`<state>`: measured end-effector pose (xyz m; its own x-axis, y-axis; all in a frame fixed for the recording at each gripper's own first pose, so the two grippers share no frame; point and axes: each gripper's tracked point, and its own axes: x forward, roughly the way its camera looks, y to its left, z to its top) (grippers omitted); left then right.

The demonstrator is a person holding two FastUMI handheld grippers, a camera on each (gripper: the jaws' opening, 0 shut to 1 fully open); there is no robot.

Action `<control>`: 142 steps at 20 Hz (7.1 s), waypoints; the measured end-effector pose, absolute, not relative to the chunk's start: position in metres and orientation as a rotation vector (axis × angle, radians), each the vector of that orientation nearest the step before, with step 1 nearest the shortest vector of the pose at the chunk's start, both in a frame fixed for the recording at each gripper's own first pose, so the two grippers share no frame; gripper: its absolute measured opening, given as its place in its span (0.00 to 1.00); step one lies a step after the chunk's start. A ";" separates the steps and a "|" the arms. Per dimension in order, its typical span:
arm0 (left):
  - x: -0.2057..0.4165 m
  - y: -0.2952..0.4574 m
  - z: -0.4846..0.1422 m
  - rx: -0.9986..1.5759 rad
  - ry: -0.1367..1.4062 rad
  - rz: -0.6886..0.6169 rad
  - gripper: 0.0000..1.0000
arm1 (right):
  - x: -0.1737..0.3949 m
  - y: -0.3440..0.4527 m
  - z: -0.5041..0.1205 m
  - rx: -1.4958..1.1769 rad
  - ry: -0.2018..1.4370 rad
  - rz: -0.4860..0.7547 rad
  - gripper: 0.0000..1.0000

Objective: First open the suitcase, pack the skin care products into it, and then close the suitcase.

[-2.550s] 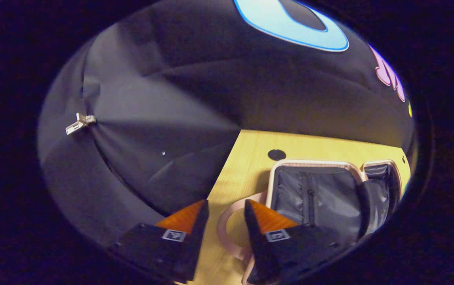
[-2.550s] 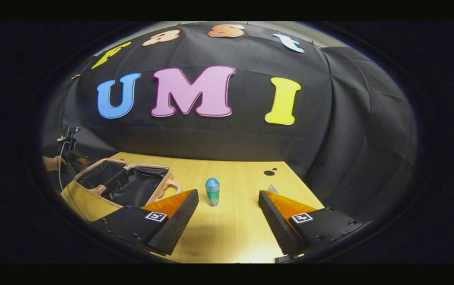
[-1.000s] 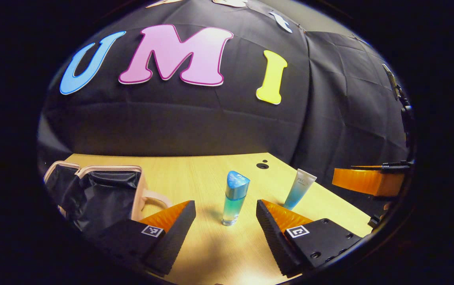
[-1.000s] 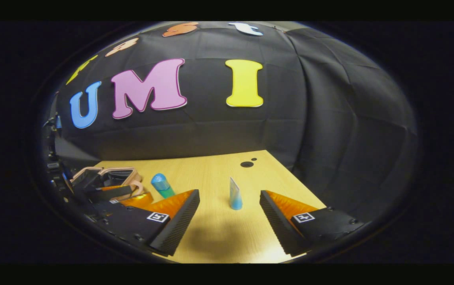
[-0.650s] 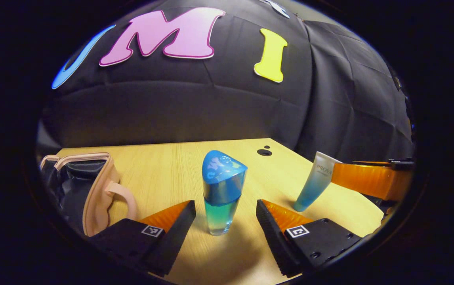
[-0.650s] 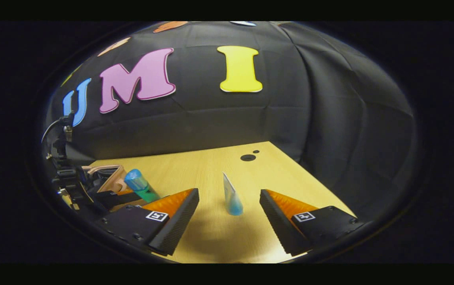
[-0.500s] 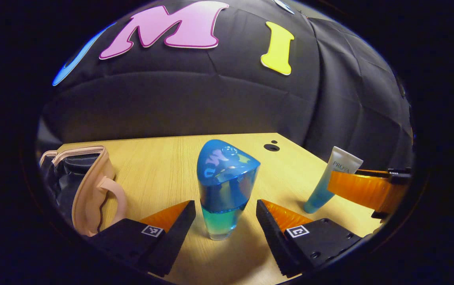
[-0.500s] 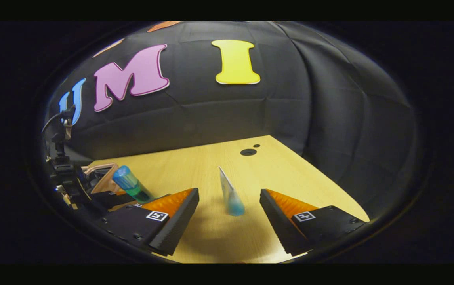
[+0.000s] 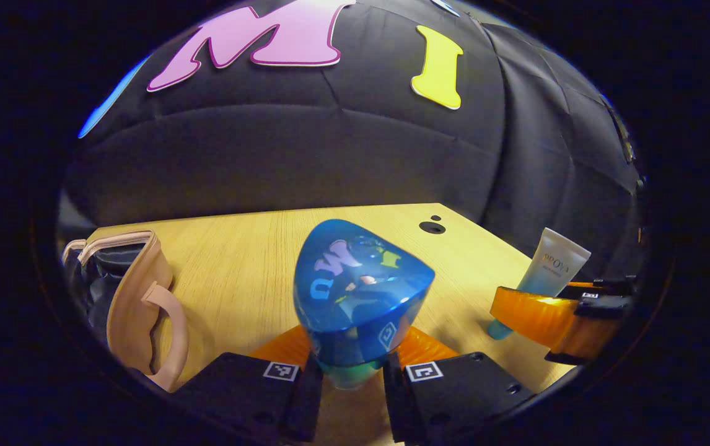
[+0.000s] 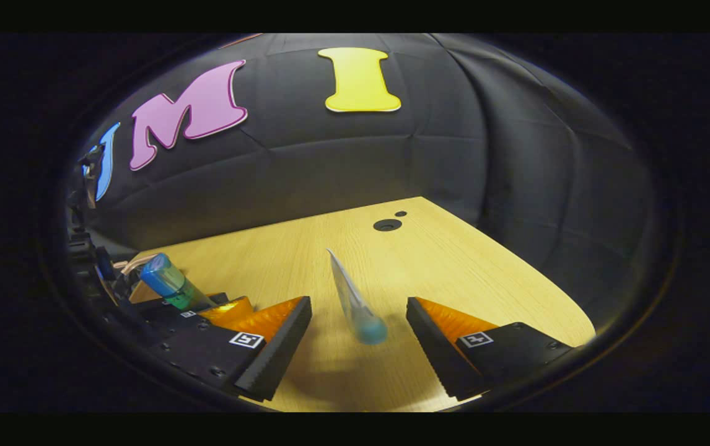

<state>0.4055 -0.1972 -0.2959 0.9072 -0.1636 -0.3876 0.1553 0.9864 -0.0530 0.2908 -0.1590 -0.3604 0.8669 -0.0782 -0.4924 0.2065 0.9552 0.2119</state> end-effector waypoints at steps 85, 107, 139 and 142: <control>0.088 0.199 -0.152 -0.475 0.427 0.318 0.96 | 0.282 0.270 -0.384 0.138 1.146 0.260 0.35; 0.131 0.500 -0.213 -0.770 0.391 0.488 0.95 | 0.141 0.146 -0.219 -0.047 0.653 0.303 0.98; 0.188 0.322 0.013 -0.327 0.363 0.188 0.06 | 0.084 0.021 -0.186 0.059 0.601 0.142 0.98; 0.205 0.242 0.018 -0.305 0.348 0.111 0.06 | 0.085 -0.001 -0.172 -0.024 0.535 0.136 0.98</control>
